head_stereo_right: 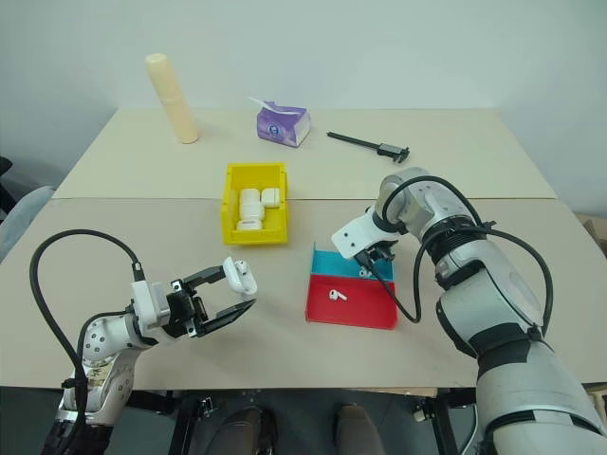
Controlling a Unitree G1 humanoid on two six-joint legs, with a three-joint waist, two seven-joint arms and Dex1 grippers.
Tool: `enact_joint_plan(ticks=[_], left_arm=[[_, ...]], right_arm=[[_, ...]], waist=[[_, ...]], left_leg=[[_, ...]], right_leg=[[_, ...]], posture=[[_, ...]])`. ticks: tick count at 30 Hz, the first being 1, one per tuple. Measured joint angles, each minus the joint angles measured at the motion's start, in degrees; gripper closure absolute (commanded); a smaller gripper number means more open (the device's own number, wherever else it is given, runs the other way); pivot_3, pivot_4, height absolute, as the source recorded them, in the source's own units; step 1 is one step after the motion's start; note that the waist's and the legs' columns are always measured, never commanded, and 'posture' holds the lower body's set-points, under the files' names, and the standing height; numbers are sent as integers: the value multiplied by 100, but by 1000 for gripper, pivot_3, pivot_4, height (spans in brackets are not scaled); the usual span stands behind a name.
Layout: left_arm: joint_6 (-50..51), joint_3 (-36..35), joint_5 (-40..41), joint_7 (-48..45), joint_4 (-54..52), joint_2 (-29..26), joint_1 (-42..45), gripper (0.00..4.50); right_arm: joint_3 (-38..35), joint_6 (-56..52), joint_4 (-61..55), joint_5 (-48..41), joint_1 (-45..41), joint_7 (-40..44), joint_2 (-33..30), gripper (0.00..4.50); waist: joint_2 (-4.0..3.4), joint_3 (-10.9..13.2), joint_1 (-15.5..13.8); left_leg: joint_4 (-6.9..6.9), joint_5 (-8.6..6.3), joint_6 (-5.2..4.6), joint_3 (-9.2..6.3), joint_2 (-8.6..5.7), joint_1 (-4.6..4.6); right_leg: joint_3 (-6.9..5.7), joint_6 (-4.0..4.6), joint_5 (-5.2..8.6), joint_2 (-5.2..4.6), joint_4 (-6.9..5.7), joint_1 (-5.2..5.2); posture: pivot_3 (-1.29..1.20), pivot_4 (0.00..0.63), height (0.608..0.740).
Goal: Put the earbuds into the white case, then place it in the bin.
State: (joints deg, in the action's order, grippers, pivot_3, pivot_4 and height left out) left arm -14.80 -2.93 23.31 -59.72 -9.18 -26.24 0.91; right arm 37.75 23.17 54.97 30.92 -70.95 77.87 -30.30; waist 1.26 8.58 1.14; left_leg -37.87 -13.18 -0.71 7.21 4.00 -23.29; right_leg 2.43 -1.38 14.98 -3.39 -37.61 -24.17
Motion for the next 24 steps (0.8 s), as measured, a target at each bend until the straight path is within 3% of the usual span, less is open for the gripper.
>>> enact_joint_plan(ticks=[3, 5, 18, 24], left_arm=[[0, 10, -32, 2, 2, 0, 5, 1790], [-1, 22, -58, 3, 5, 0, 18, 1790], [-30, 28, -70, 1, 22, 7, 40, 1790], [125, 48, 186, 108, -17, 136, 445, 1790]], right_arm=[[0, 10, 8, 0, 0, -34, 0, 2828], [0, 12, 14, 2, 0, -42, 0, 3196], [-88, 9, -109, -37, 89, -9, -60, 3196], [-1236, -1480, -1831, -1247, 477, 641, -421, 3196]], waist=[[0, 0, 1], [0, 0, 2], [0, 0, 0], [-1, 0, -32]], left_leg=[[0, 0, 1, 0, 0, 1], [0, 1, 1, 0, 0, 1], [0, 1, 2, 0, 0, 2], [0, 1, 2, -7, 1, -6]], right_leg=[[0, 0, 0, 0, 0, 0], [0, 0, 0, 0, -1, 0], [0, 0, 0, 0, -2, 2], [0, 0, 0, 0, -2, -3]], posture=[[0, 150, 740], [0, 150, 740], [0, 150, 740], [0, 150, 740]])
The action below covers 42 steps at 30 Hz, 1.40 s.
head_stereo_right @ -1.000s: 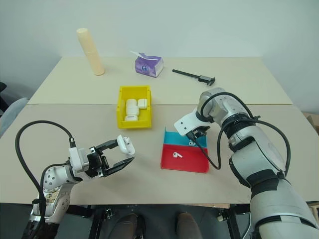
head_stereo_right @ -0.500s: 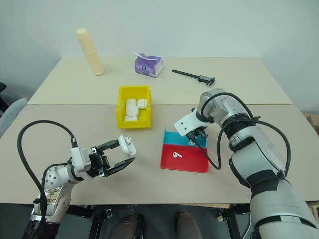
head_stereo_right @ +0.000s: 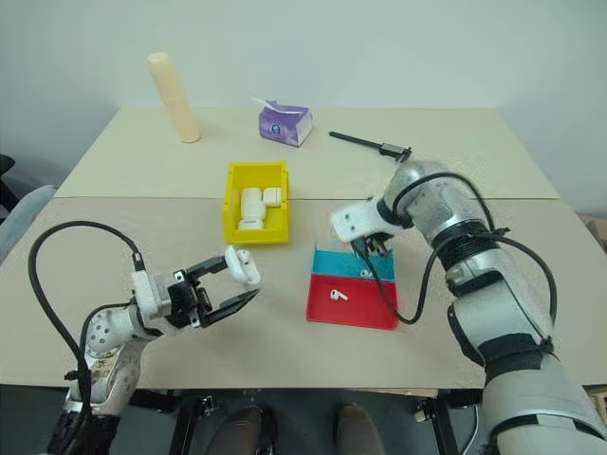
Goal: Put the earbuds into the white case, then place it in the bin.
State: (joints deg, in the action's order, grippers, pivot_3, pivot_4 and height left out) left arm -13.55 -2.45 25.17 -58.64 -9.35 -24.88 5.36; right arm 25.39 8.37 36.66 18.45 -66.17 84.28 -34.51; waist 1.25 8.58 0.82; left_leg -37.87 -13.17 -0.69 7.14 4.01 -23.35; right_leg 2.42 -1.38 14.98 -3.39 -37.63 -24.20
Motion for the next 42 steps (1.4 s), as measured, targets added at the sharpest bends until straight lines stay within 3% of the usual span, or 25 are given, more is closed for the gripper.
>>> enact_joint_plan(ticks=[6, 10, 13, 17, 25, 32, 38, 42], left_arm=[[252, 8, 226, -42, 11, -26, 270, 1790], [309, 21, 335, -151, 140, -4, 608, 1790], [354, 102, 398, -222, 359, 172, 948, 1790], [602, 277, 622, -196, 531, 640, 1495, 1790], [1525, 506, 1471, -597, 99, 768, 2051, 1790], [1760, 573, 1573, -1098, 15, 671, 2119, 1790], [1851, 604, 1528, -1163, 6, 668, 2120, 1790], [1846, 604, 1518, -1170, 5, 715, 2119, 1790]], right_arm=[[-996, -1838, -2402, -1016, 878, 312, -847, 3196], [-1281, -3142, -3122, -1505, 1303, 126, -862, 3196], [-2255, -4317, -3794, -2333, 1327, -242, -872, 3196], [-4039, -6105, -4942, -3989, 1395, -860, -787, 3196], [-5976, -8267, -6718, -6806, 2001, -2608, 358, 3196], [-6158, -8106, -7557, -9061, 3086, -4576, 1059, 3196], [-5438, -7320, -7865, -9991, 3584, -5637, 924, 3196], [-4988, -6947, -7886, -10089, 3807, -5857, 647, 3196]], waist=[[1, -1, -34], [-1, -1, 13], [-1, -1, -4], [0, -2, -86], [-2, -3, -12], [-3, -3, 14], [-3, -3, 27], [-2, -3, 24]], left_leg=[[-1, -1, -1, -5, -3, 6], [-1, 9, 1, -6, -4, 5], [-1, 10, 1, -19, -4, 2], [-1, 9, -2, -39, -8, -5], [0, 15, -3, -65, -5, -1], [0, 16, -5, -67, -8, -1], [0, 17, -7, -70, -9, -2], [0, 17, -8, -72, -9, -4]], right_leg=[[-7, 0, 0, -2, 7, 15], [1, 2, -2, 2, -8, 3], [-3, 2, -2, 5, -7, 3], [-6, -2, -4, 1, 11, 14], [-6, -3, -4, 11, -2, 17], [-5, -6, -2, 10, 3, 23], [-5, -8, -2, 10, 5, 24], [-5, -9, -2, 10, 9, 24]], posture=[[0, 150, 740], [0, 150, 740], [0, 150, 740], [0, 150, 740], [0, 150, 740], [0, 150, 740], [0, 150, 740], [0, 150, 740]])
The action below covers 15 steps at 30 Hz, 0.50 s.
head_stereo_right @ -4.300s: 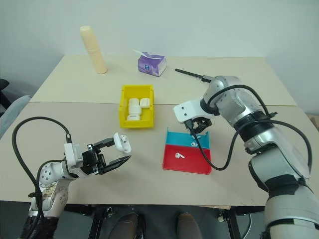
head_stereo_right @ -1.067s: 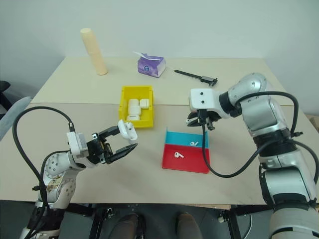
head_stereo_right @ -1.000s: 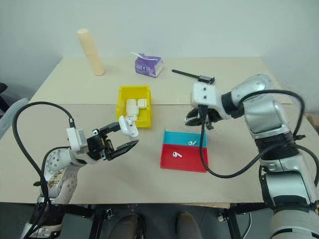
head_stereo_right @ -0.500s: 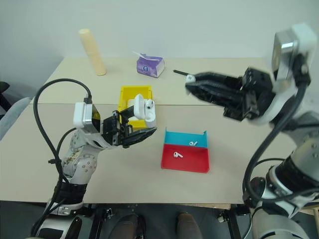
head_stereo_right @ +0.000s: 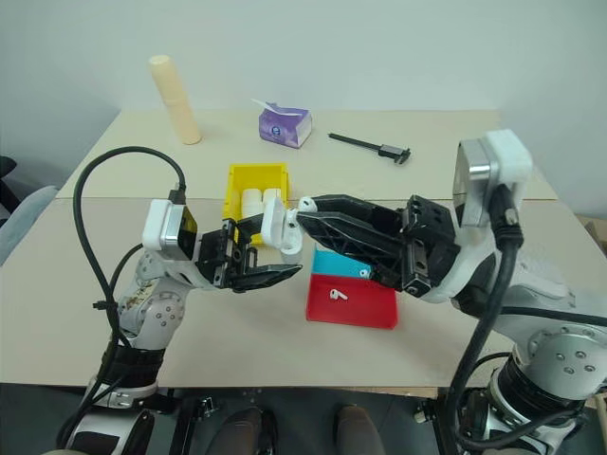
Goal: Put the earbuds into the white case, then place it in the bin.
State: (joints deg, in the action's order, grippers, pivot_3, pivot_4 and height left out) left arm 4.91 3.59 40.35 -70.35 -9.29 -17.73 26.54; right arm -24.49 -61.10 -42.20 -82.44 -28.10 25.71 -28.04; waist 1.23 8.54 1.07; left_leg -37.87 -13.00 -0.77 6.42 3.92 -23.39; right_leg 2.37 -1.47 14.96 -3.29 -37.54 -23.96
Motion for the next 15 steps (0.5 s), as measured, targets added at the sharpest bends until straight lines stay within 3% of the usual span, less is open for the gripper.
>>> enact_joint_plan(ticks=[15], left_arm=[[-96, 2, -78, 126, -118, 126, -175, 1790]], right_arm=[[1029, 994, 33, 489, 401, 167, -628, 3196]], waist=[[1, 0, -5]], left_leg=[[0, 0, 0, -3, 0, -2]], right_leg=[[0, -1, 0, 0, 2, -1]], posture=[[0, 150, 740]])
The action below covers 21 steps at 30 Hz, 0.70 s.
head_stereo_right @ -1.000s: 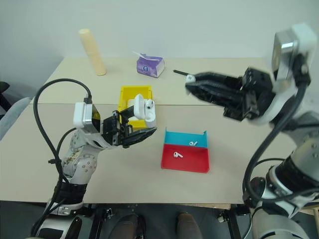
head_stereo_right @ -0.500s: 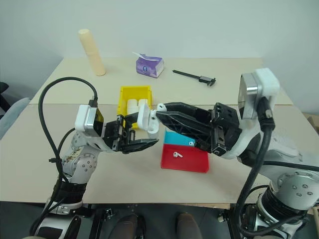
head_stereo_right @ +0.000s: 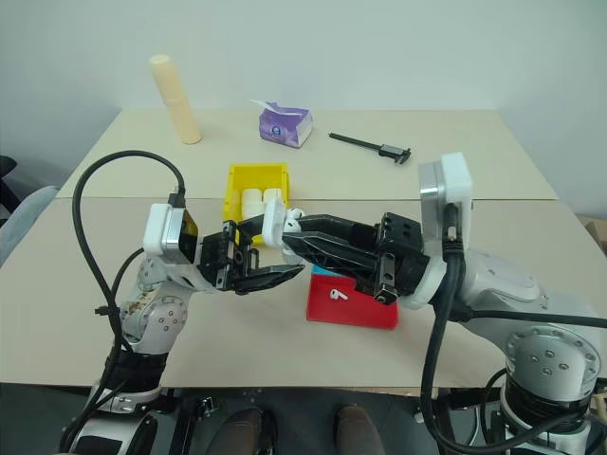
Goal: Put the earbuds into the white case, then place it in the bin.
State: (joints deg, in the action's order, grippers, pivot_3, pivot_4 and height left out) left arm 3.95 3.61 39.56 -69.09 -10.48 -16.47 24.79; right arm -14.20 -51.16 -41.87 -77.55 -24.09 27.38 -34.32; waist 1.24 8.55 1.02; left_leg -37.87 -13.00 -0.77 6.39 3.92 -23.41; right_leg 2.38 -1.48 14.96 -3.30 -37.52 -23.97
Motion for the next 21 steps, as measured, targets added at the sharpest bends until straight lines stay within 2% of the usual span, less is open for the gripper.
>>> enact_joint_plan(ticks=[3, 6, 9, 17, 19, 21], left_arm=[[-9, 0, -5, 19, 0, 24, -7, 1790], [-15, 0, -28, 32, 0, 42, -7, 1790], [-14, -1, -92, 67, 1, 29, -11, 1790], [-139, 2, -298, 69, 260, 33, 31, 1790], [-317, 35, -522, 26, 563, 53, 87, 1790], [-595, 160, -897, 53, 894, 146, 194, 1790]], right_arm=[[65, 119, -1, 59, 19, 10, -62, 3196], [116, 244, -4, 156, 51, 72, -143, 2636], [145, 341, -62, 275, 93, 248, -372, 1685], [-96, 659, -19, 420, 452, 872, -882, 1685], [-160, 679, 169, 422, 211, 958, -1077, 1685], [-138, 652, 437, 432, -285, 1000, -1383, 2044]], waist=[[1, 0, -7], [1, 1, -5], [1, 1, -8], [2, 1, -15], [2, 1, -2], [2, 1, -9]], left_leg=[[0, 0, 0, -1, 0, 0], [0, 0, 0, -1, 0, -1], [0, 0, 0, -2, 0, -2], [0, 0, -1, -2, -1, 0], [0, 1, -2, -2, 0, 1], [0, 2, -5, 0, -3, 0]], right_leg=[[-1, 0, 0, 0, 0, 0], [-1, -1, 0, 1, 2, 0], [-2, -1, 0, 0, 4, 0], [-2, -3, -1, 0, 9, 4], [-1, -3, -2, 2, 9, 4], [0, -3, -2, 0, 10, 2]], posture=[[0, 150, 740], [0, 150, 740], [0, 150, 740], [0, 150, 740], [0, 150, 740], [0, 150, 740]])
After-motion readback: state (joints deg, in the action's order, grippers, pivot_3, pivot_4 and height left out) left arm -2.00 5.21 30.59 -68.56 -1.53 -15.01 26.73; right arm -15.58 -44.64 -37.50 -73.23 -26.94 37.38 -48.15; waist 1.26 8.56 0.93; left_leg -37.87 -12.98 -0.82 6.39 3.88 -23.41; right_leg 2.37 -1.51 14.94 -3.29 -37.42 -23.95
